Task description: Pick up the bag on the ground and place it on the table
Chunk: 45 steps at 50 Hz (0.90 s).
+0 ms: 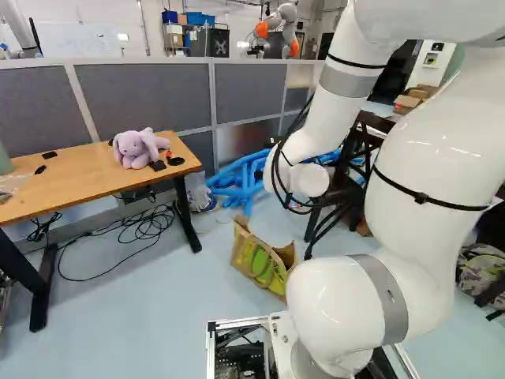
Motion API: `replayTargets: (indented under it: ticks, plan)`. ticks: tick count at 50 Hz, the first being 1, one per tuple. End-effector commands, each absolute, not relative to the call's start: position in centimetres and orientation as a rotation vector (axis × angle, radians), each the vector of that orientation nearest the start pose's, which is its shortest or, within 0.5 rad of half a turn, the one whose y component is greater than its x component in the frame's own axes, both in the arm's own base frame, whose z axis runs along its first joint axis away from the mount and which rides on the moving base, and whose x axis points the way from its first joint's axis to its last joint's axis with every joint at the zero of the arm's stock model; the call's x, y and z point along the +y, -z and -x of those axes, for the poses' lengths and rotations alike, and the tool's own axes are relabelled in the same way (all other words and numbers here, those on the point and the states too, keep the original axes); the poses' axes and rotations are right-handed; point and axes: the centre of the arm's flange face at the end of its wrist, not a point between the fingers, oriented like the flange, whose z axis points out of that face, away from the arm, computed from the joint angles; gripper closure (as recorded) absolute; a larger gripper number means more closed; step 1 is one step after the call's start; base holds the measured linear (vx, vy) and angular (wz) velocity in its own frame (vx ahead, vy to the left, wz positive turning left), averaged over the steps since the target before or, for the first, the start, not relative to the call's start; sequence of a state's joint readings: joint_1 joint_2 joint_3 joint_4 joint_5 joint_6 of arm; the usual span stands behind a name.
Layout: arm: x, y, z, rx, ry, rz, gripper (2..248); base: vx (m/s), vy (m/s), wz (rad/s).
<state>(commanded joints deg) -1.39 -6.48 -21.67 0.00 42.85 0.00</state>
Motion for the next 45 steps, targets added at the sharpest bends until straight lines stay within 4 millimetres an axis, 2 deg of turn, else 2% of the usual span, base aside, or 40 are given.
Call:
replayTargets:
  ticks: [45]
  plan:
    - [-1.3,-26.5,-47.0,0.064,1.229,2.905,3,0.000,0.000,0.000]
